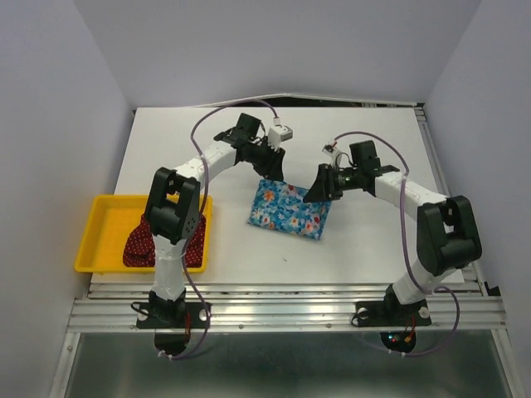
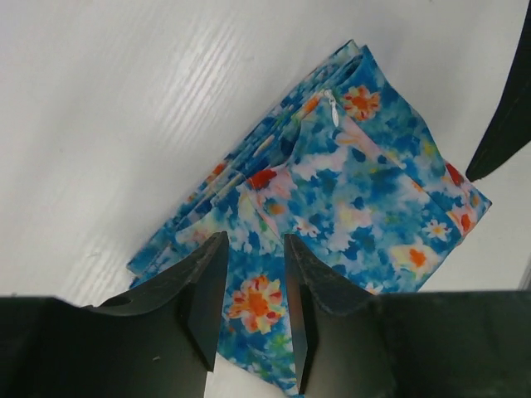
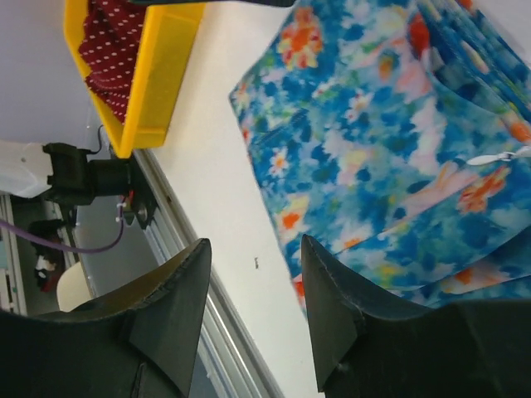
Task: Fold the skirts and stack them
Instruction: Fold the skirt, then neatly place the folded skirt to the corner
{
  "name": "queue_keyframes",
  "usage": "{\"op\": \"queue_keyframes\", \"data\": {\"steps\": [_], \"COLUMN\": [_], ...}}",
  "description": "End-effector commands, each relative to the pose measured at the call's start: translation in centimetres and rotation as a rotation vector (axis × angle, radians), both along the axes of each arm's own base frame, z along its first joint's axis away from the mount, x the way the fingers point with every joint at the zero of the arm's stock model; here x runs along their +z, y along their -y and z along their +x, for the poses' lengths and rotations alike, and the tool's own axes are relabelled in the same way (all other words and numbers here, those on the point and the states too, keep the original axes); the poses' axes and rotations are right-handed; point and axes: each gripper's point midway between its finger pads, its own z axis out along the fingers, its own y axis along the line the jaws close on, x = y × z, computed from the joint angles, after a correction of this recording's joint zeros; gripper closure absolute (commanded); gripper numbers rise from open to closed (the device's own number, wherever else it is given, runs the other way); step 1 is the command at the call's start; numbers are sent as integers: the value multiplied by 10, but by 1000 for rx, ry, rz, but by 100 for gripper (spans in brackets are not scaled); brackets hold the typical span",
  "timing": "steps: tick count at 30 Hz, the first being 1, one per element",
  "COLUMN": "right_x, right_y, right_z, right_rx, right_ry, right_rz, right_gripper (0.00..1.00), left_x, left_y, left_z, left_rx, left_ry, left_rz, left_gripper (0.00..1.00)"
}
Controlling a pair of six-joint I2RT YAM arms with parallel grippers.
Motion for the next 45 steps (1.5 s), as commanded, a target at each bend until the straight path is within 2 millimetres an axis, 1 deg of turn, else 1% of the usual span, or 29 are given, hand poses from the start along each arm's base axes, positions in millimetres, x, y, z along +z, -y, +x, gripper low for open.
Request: {"op": "queue_keyframes", "data": {"steps": [1,2,3,4,6,7,9,10,12,15,16,18,19,20,23,24,25,27,29,30,31,32,33,34,35,36,40,42,45], "right_x": [-41,-50,-58,-77,-94,-109,-126,-127,-137,-131,-132,-124,-120,-115,-84,-75,-57,-33,-20,-15,-7,-6,-6,-9,-15,-21,-55,-68,-100], "right_y": [5,6,7,11,16,22,35,38,50,60,69,84,87,89,81,79,74,65,51,47,46,43,33,32,30,28,16,19,23], "right_z": [15,15,16,18,19,25,35,44,54,75,80,96,100,104,110,109,106,98,88,84,80,77,70,67,63,60,47,46,42], "right_rx": [-60,-62,-70,-81,-94,-117,-168,-178,-217,-251,-279,-317,-304,-308,-294,-291,-283,-264,-242,-238,-245,-244,-225,-238,-248,-248,-219,-229,-227], "right_ry": [-56,-73,-91,-109,-139,-151,-145,-124,-112,-46,-30,31,68,82,142,158,187,239,280,295,319,324,329,322,297,279,225,191,135], "right_rz": [-39,-52,-65,-111,-160,-215,-316,-341,-424,-494,-549,-630,-653,-663,-614,-593,-556,-542,-546,-550,-570,-581,-588,-612,-620,-630,-685,-707,-771], "right_gripper": [47,47,47,47,47,46,46,46,46,46,46,46,46,45,36,34,26,21,18,17,10,10,10,10,10,10,11,11,11], "left_x": [-6,-18,-23,-39,-56,-70,-78,-80,-71,-40,-22,1,18,29,67,72,92,108,116,110,118,114,115,116,117,118,125,122,118], "left_y": [19,17,19,14,10,4,2,0,0,1,-2,-7,-12,-15,-32,-38,-45,-58,-66,-71,-77,-80,-84,-87,-92,-95,-107,-111,-114], "left_z": [-10,-12,-8,-6,-2,2,6,9,13,20,26,33,39,43,51,50,48,40,35,30,27,22,20,19,16,14,9,8,4], "left_rx": [46,60,74,113,145,178,195,207,205,203,214,233,257,277,345,365,390,421,442,446,465,470,479,499,514,523,556,561,563], "left_ry": [-128,-155,-155,-201,-231,-244,-255,-249,-221,-141,-82,-20,40,69,162,175,221,269,293,289,308,301,302,303,306,306,345,342,330], "left_rz": [-140,-135,-150,-136,-121,-94,-84,-74,-76,-98,-98,-93,-81,-74,-62,-54,-65,-61,-56,-38,-38,-27,-23,-16,-12,-10,3,14,27], "left_gripper": [57,58,58,58,59,58,57,56,52,47,45,42,39,38,36,35,34,33,32,23,21,21,21,21,5,2,2,2,2]}}
